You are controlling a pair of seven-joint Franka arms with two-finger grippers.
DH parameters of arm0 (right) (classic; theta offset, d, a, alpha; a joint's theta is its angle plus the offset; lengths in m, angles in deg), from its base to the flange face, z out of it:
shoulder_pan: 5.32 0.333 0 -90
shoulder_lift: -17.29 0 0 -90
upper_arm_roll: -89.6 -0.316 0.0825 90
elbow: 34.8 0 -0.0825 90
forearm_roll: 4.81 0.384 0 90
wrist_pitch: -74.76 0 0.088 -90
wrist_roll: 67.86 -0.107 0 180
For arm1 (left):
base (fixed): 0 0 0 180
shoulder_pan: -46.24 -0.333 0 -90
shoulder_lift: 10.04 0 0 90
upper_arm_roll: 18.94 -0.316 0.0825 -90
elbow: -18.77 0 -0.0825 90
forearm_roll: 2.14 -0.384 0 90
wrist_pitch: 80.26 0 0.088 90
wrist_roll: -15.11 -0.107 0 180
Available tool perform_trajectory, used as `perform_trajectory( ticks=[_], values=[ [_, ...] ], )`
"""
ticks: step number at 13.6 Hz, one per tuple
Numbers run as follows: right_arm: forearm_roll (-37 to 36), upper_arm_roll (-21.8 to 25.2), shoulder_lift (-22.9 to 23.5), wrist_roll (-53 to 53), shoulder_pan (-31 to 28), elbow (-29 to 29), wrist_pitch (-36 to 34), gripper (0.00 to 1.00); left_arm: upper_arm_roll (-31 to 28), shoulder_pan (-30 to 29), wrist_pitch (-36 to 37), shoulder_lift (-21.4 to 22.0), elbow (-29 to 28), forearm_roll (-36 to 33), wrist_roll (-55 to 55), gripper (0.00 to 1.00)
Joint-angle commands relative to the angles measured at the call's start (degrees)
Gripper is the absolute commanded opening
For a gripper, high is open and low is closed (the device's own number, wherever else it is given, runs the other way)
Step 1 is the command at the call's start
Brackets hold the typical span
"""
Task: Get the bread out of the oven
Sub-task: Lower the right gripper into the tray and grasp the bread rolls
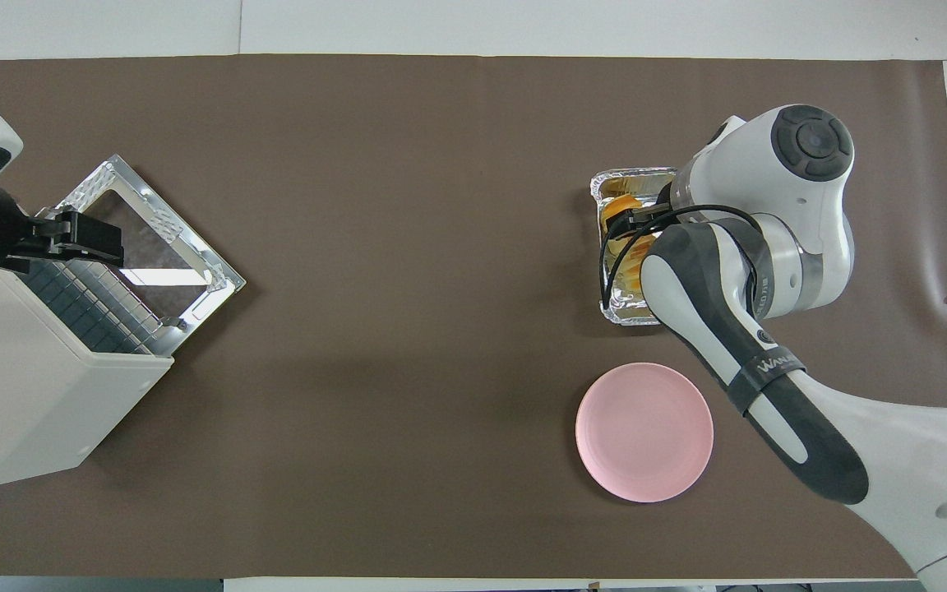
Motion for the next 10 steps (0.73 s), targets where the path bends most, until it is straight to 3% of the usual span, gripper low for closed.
perform_trajectory(
  ticks=[1, 4, 6, 10],
  values=[
    [-0.83, -0.41, 0.1, -2.12, -0.28, 2.66, 3.41, 1.0, -0.16, 0.14, -0.45, -0.16, 0.13, 0.47, -0.66, 1.0],
    [-0.3, -0.41, 0.28, -3.17, -0.2, 3.19, 3.6, 0.94, -0.07, 0.22, -0.45, -0.16, 0.13, 0.47, -0.66, 1.0],
    [-0.3, -0.41, 0.19, -3.61, -0.11, 3.46, 3.86, 0.67, -0.16, 0.14, -0.45, -0.16, 0.13, 0.47, -0.66, 1.0],
    [-0.3, -0.41, -0.07, -3.52, -0.11, 5.74, 6.48, 0.61, -0.07, 0.22, -0.45, -0.16, 0.13, 0.47, -0.75, 1.0]
  ],
)
